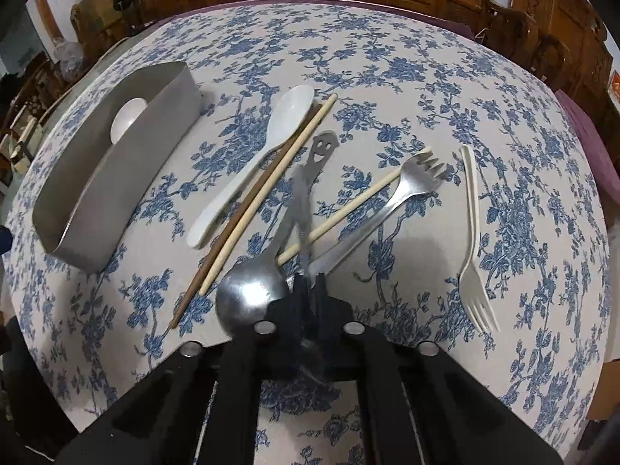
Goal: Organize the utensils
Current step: 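Reach the right gripper into the pile and grasp a slim metal utensil, then grasp the smiley-face metal spoon with the left gripper while the right holds the metal utensil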
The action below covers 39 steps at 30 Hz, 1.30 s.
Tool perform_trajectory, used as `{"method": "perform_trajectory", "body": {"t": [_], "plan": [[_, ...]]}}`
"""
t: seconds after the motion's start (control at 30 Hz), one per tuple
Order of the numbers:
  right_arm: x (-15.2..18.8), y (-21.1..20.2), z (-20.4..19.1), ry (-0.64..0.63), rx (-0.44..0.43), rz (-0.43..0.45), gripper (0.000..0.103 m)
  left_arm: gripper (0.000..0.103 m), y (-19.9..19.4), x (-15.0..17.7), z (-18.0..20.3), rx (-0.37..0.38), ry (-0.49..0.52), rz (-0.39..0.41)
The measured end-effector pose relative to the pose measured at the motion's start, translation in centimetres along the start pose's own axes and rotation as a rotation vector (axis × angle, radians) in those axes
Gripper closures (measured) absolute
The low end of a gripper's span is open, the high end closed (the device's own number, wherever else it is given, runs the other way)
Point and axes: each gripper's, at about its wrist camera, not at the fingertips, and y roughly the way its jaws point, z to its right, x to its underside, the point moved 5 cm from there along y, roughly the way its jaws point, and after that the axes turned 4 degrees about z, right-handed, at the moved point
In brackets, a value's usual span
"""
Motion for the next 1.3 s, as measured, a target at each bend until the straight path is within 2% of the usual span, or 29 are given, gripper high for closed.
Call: {"method": "perform_trajectory", "body": {"t": [0.1,0.37,0.77,1.13,1.27,1.3], "plan": [[0.5,-0.4,-0.2,-0.01,-0.013,0.001,0.099,0.037,0.1,0.1,0.4,0.0,0.003,-0.004],[2.3,-4.8,0.1,-0.007,-0.038,0.09,0.099,0.037,1.6,-0.3,2.0,0.002,0.002,-0.018],[6.1,-9.1,3.5,0.057,-0.034,0.192,0.099,0.038,5.9,-1.5,5.0,0.001,0.009,-0.08],[6.8,-9.9,5.8,0.103,-0.044,0.216,0.099,0.051,10.9,-4.4,5.3,0.044,-0.106,-0.154],[6.7,-10.1,6.3,0.112,-0.049,0.222,0.098,0.06,12.7,-5.1,5.2,0.057,-0.16,-0.192],[6.7,-10.1,6.4,0.116,-0.051,0.223,0.098,0.066,13.2,-5.2,5.2,0.07,-0.178,-0.206]]}}
